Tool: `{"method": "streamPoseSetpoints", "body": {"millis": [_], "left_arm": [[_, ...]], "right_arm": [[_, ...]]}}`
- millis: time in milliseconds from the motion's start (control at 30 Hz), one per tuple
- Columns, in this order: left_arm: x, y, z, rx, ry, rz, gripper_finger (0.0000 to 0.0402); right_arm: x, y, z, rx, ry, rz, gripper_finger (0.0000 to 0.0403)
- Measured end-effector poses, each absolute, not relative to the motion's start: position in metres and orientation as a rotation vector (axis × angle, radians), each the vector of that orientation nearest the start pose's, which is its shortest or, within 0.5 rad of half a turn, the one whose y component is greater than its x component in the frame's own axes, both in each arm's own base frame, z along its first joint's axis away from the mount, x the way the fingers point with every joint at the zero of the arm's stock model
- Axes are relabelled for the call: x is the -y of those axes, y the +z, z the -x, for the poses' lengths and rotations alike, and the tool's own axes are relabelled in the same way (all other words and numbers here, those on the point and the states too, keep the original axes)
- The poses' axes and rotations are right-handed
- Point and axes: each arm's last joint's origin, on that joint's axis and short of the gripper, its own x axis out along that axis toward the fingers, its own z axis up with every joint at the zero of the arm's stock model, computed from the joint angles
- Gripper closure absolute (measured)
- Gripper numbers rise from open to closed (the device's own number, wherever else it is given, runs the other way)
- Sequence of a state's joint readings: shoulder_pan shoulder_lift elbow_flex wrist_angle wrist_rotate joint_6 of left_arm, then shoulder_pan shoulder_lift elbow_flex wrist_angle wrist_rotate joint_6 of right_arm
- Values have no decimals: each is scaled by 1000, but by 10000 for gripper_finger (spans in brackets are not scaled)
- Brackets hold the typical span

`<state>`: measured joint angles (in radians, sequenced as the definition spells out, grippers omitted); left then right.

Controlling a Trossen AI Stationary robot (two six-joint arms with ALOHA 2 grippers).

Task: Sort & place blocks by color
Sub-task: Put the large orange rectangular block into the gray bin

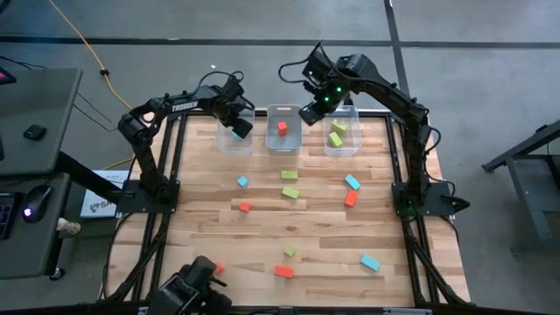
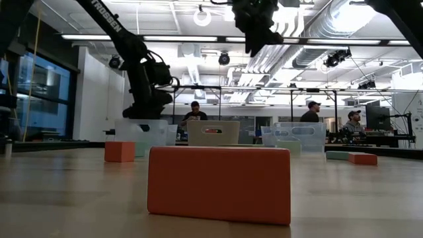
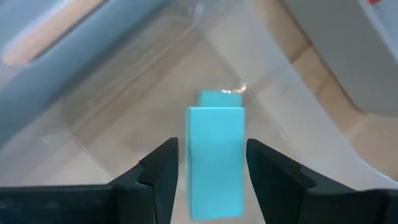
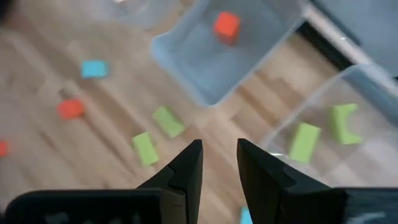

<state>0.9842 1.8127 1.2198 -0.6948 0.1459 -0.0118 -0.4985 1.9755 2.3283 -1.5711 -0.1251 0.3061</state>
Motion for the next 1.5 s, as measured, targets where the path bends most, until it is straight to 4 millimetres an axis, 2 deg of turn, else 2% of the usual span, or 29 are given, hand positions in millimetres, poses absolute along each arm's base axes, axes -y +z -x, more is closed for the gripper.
{"method": "streamPoseSetpoints", "body": {"millis": [400,767,1000,1133,1333,1500], "left_arm": [[-275,227,-186,-999,734,601,236],[-253,279,-173,-862,745,481,238],[-233,301,-171,-815,725,437,238],[-222,308,-172,-808,705,419,239],[-205,313,-177,-823,666,438,239],[-190,313,-184,-846,637,484,240]], "right_arm": [[111,397,-349,-1153,-411,-589,311],[51,389,-365,-1204,-367,-601,311],[17,380,-372,-1243,-291,-600,307],[0,377,-374,-1257,-261,-590,282],[-24,377,-377,-1241,-202,-544,206],[-52,373,-380,-1246,-112,-469,152]]}}
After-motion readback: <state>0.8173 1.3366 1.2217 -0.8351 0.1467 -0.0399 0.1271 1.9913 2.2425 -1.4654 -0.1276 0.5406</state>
